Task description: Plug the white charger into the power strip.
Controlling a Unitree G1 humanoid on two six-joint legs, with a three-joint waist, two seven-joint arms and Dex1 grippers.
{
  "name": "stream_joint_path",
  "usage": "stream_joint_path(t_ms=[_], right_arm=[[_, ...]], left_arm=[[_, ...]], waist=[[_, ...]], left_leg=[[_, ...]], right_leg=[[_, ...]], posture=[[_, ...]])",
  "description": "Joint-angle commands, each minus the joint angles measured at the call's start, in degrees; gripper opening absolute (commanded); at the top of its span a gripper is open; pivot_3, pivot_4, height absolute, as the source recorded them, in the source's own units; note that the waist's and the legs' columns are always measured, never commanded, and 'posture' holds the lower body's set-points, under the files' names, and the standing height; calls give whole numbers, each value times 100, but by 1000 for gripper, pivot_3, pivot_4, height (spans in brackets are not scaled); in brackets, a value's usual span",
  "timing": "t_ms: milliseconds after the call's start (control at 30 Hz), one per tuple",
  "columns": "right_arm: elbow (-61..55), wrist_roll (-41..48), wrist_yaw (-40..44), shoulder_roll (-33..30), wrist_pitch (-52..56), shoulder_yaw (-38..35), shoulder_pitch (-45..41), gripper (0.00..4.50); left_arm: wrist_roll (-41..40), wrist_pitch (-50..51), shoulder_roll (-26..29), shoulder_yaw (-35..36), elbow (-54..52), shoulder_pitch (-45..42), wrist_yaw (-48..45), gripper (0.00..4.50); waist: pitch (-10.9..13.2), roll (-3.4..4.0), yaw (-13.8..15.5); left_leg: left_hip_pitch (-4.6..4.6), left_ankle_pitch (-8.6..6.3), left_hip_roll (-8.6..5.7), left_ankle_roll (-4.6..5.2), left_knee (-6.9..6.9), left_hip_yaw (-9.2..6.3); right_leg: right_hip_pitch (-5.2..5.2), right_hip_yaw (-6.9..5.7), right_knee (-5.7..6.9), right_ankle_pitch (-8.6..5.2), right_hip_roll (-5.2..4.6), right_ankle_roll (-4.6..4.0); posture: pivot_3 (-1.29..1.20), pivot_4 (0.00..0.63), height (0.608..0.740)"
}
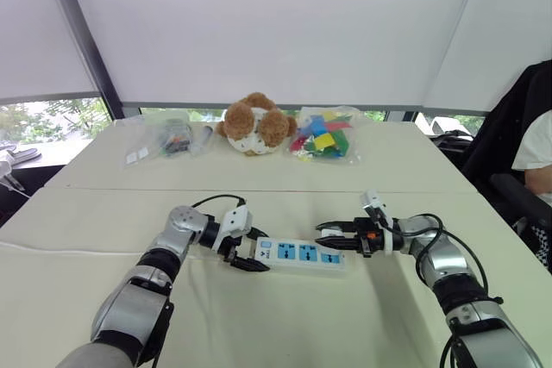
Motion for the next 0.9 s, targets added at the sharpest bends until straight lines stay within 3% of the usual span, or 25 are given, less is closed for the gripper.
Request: stream_joint_path(t_ms=[33,233,333,433,467,533,700,900], right_arm=[[483,-476,-105,23,-104,233,230,850],[565,-407,-216,71,-176,138,148,850],[343,-223,-288,29,-177,-96,-2,2347],[-509,133,-614,-73,86,-523,-42,3937],[-972,271,-733,-153,262,-658,29,4461],[-1830,505,-946,-314,608,-868,239,4461],[-4329,1279,-1550,-1024,2005,-1494,1313,4461],[-5810,1880,-2105,-1569,3014,-2201,2651,4461]], left_arm=[[205,-95,-82,-71,-11,40,307,2998],[208,-79,-66,-69,-3,62,321,2998],[223,-73,-64,-69,37,47,355,2998],[231,-43,-47,-30,114,26,450,4481],[248,-30,-43,-24,139,21,477,4500],[254,-26,-45,4,163,17,526,4500],[22,242,-47,240,101,-46,473,4500],[-218,603,168,472,-410,-35,430,4500]], waist=[[-3,-5,-3],[-8,-12,-17],[-2,-9,8],[28,29,-31],[28,28,-32],[29,35,-12],[30,35,46],[42,19,-32]], left_leg=[[0,0,0,0,0,0],[5,0,0,0,0,-2],[3,0,0,0,0,-4],[-31,1,-6,-2,0,-1],[-63,2,-6,-2,0,2],[-125,13,-6,-20,-1,-8],[-146,14,-4,-21,-24,-53],[-183,18,-6,-27,-9,-66]], right_leg=[[0,0,0,0,0,0],[4,0,-1,0,0,-1],[1,0,-1,0,-1,-1],[-30,6,1,1,-5,1],[-62,13,5,4,-4,6],[-130,9,19,49,0,86],[-142,-29,11,40,11,80],[-165,-33,10,41,13,78]], posture=[[0,150,739],[0,150,739],[0,150,739],[0,150,739],[0,150,739],[0,150,739],[0,150,739],[0,150,739]])
